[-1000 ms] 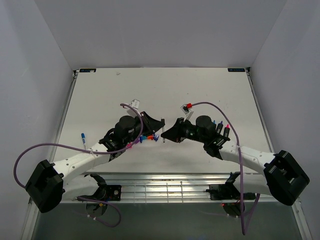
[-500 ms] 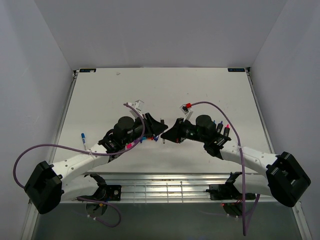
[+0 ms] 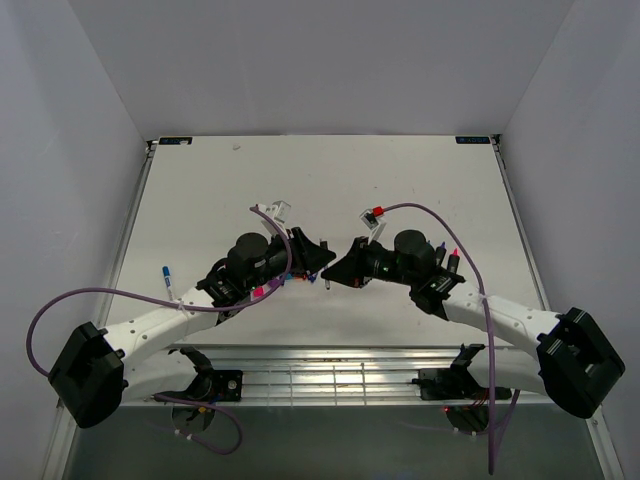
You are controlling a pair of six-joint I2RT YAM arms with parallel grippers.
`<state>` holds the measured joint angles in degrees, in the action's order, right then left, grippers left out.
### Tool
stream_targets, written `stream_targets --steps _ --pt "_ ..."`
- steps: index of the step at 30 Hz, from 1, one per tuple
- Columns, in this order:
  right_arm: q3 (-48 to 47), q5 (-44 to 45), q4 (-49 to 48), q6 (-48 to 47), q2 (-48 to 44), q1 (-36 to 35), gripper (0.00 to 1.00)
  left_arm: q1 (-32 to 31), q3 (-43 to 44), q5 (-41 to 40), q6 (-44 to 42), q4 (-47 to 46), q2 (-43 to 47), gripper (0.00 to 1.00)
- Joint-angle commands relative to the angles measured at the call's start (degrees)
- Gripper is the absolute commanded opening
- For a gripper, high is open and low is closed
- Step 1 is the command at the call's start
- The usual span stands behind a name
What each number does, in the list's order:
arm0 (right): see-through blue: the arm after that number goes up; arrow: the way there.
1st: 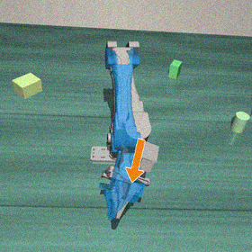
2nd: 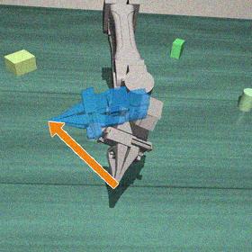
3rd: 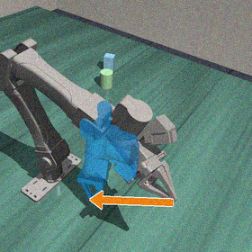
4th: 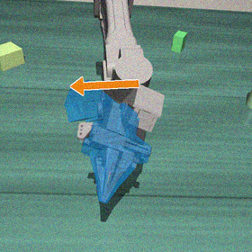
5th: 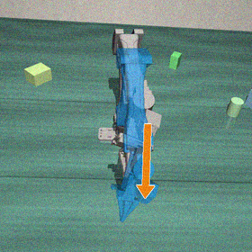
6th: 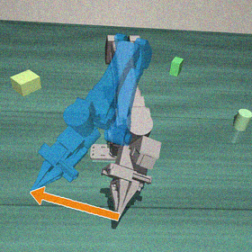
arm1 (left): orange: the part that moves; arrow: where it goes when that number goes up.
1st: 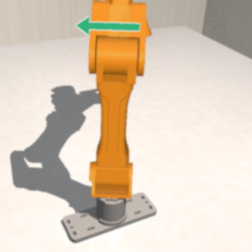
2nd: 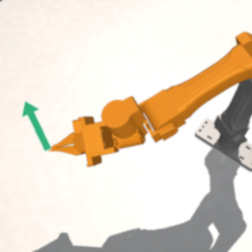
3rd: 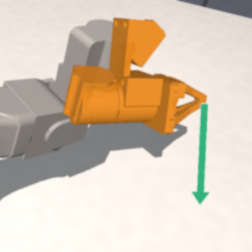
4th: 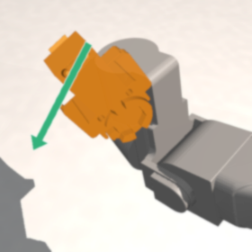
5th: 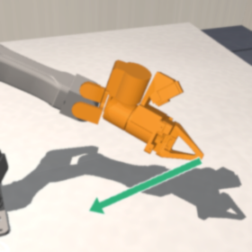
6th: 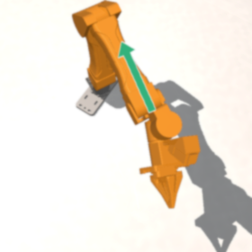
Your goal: Open the pen caps
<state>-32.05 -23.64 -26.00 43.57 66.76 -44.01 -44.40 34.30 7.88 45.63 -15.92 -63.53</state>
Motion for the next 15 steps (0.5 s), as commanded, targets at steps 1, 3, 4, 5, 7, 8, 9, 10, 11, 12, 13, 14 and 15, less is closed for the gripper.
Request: stream_targets --steps 1,3,4,5,7,8,9,10,11,12,13,14,15 --pt "0.6 -1.3 -1.3 1.1 -1.7 -0.5 0.08 -0.2 0.8 -1.1 -1.6 -1.0 2.2 0.46" --pt "1.3 -1.3 -1.5 1.3 -1.9 -0.5 0.08 -0.2 1.1 -1.5 -1.8 -0.7 2.2 0.46" --pt "1.4 -1.3 -1.5 1.3 -2.0 -0.5 0.08 -0.2 1.2 -1.6 -1.8 -0.6 2.3 0.46" --pt "1.6 -1.3 -1.5 1.3 -2.1 -0.6 0.08 -0.2 1.6 -2.0 -1.8 -0.4 2.1 0.46" --pt "2.3 -1.4 -1.8 1.4 -2.2 -0.6 0.08 -0.2 1.9 -2.3 -1.8 0.2 2.0 0.46" --pt "2.6 -1.5 -1.9 1.5 -2.2 -0.6 0.08 -0.2 2.1 -2.3 -1.8 0.4 2.0 0.46" --pt "2.9 -1.4 -1.9 1.5 -2.2 -0.6 0.08 -0.1 2.3 -2.5 -1.8 0.6 1.9 0.46" --pt "3.5 -1.4 -2.1 1.5 -2.3 -0.6 0.08 0.0 2.5 -2.5 -1.7 0.7 1.9 0.47" --pt "3.7 -1.3 -2.3 1.6 -2.3 -0.6 0.08 0.1 2.6 -2.5 -1.5 0.9 1.7 0.47" --pt "4.1 -1.3 -2.6 1.8 -2.2 -0.6 0.08 0.1 2.7 -2.3 -1.2 0.9 1.7 0.47" --pt "4.3 -1.3 -2.9 1.8 -2.2 -0.6 0.08 0.1 2.8 -2.0 -1.2 0.9 1.4 0.46" --pt "4.2 -1.3 -3.1 1.7 -2.0 -0.6 0.08 0.2 2.8 -1.7 -1.0 0.9 1.1 0.45" --pt "4.1 -1.4 -3.2 1.7 -2.0 -0.6 0.08 0.2 2.9 -1.1 -0.9 0.9 1.0 0.44"
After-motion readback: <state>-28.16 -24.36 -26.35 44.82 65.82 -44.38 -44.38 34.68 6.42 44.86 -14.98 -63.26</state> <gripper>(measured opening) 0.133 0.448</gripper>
